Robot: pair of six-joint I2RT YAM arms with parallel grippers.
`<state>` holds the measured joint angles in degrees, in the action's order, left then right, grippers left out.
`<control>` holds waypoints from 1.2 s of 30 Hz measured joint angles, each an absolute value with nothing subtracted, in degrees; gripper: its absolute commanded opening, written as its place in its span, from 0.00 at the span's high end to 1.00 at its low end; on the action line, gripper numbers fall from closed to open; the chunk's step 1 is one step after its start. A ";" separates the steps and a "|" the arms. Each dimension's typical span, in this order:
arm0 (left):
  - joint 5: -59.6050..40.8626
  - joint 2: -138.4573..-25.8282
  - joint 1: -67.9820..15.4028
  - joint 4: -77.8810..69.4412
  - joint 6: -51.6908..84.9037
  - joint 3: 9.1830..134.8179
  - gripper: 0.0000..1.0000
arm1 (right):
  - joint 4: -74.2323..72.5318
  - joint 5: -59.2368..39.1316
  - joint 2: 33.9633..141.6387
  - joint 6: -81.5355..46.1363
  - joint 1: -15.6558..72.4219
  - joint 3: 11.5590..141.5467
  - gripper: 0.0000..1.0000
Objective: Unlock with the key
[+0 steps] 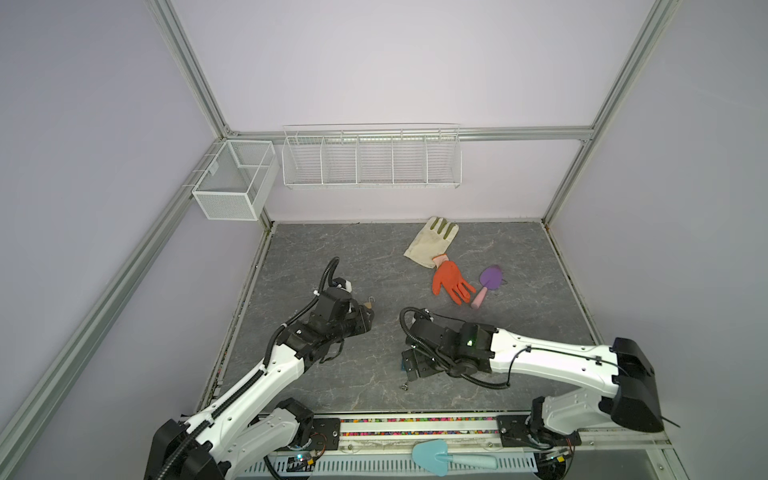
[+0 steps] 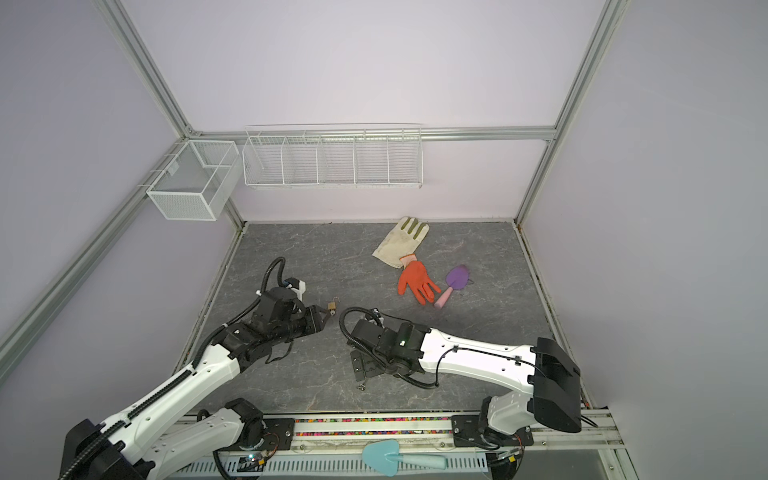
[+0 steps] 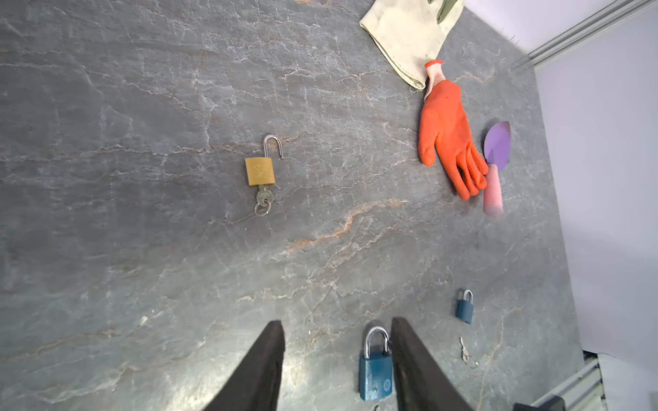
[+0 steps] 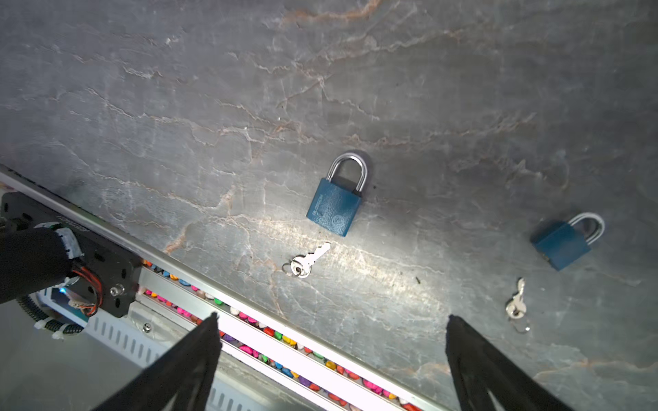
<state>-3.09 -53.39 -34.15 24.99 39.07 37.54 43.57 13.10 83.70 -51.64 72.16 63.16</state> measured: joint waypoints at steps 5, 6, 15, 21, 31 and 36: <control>-2.31 -45.17 -34.13 24.69 41.30 32.67 0.51 | 44.27 15.20 89.71 -57.67 76.12 64.31 0.04; -1.93 -43.70 -34.13 24.86 41.63 32.12 0.51 | 44.10 15.27 90.76 -58.67 76.60 64.36 0.06; 1.04 -34.89 -34.13 26.96 43.94 30.46 0.51 | 41.50 14.39 98.85 -62.06 78.26 67.37 0.28; 1.26 -33.54 -34.13 28.64 44.56 29.87 0.51 | 40.03 13.19 102.48 -57.80 78.52 68.36 0.44; 1.69 -33.61 -34.13 29.23 44.71 29.65 0.51 | 39.99 11.51 103.92 -49.41 78.48 68.97 0.56; 1.72 -34.35 -34.13 29.19 44.97 29.65 0.51 | 39.97 10.79 105.27 -46.61 78.48 69.01 0.59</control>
